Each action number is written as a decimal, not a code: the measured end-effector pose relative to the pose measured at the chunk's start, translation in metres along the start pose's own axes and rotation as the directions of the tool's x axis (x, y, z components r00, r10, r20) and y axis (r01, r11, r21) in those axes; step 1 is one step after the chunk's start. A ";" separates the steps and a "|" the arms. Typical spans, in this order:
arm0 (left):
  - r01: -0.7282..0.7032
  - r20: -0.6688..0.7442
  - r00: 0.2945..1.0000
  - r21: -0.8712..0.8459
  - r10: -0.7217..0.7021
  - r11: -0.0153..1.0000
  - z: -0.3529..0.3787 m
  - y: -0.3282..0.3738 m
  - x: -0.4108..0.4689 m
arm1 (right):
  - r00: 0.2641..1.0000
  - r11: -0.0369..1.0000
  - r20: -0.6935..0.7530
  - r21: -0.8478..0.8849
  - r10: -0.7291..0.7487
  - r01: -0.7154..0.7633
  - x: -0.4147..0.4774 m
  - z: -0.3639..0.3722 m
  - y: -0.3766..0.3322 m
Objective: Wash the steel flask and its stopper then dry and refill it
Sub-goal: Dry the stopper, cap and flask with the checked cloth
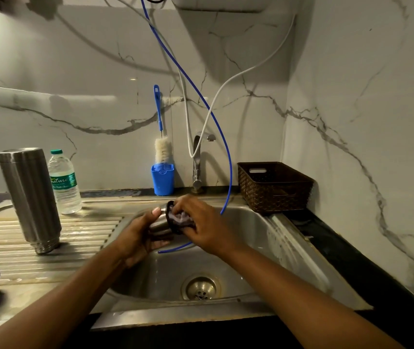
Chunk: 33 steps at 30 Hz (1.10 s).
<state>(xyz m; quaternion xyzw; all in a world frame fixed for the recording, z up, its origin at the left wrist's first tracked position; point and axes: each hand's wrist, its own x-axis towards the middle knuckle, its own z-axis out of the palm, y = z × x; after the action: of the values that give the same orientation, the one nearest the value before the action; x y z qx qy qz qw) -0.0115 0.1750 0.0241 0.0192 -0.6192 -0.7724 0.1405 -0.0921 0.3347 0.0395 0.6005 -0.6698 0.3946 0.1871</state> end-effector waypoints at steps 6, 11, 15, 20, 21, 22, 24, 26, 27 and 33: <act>-0.296 0.105 0.955 0.393 0.278 0.871 -0.001 0.010 -0.002 | 0.949 0.927 -0.058 0.241 0.309 -0.287 -0.001 -0.004 0.008; -0.595 0.456 0.760 0.774 0.463 0.215 0.002 0.010 -0.005 | 0.535 0.090 0.460 0.693 0.709 -0.715 0.002 -0.009 0.011; -0.598 0.444 0.756 0.768 0.481 0.231 0.001 0.008 -0.004 | 0.557 0.147 0.426 0.686 0.713 -0.713 0.002 -0.007 0.008; -0.268 0.112 0.963 0.412 0.244 0.871 -0.004 0.004 -0.002 | 0.958 0.945 0.043 0.154 0.285 -0.288 -0.002 0.000 0.012; -0.199 0.093 0.979 0.296 0.179 0.934 -0.004 0.003 -0.001 | 0.990 0.988 0.022 0.064 0.141 -0.142 -0.002 -0.001 0.013; -0.145 0.084 0.988 0.224 0.129 0.964 -0.003 0.003 0.000 | 0.999 0.999 0.009 0.003 0.043 -0.043 -0.003 -0.002 0.014; -0.132 0.082 0.990 0.242 0.115 0.961 -0.002 0.004 0.000 | 0.999 0.999 -0.026 -0.003 0.040 -0.040 -0.004 -0.001 0.016; -0.192 0.076 0.981 0.425 0.176 0.885 0.001 0.006 -0.001 | 0.959 0.948 -0.043 0.171 0.280 -0.269 -0.003 -0.003 0.016; -0.218 0.076 0.975 0.531 0.210 0.819 0.002 0.006 -0.002 | 0.903 0.865 0.002 0.285 0.430 -0.413 -0.001 -0.004 0.016; -0.340 0.114 0.919 0.715 0.377 0.611 0.011 0.003 -0.001 | 0.621 0.321 0.179 0.729 0.763 -0.605 0.004 -0.003 0.019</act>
<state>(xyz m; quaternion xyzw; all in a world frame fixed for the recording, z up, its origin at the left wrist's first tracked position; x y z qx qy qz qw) -0.0120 0.1848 0.0289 -0.0329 -0.8595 -0.4211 0.2876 -0.1115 0.3331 0.0385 0.2360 -0.6189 0.7247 -0.1902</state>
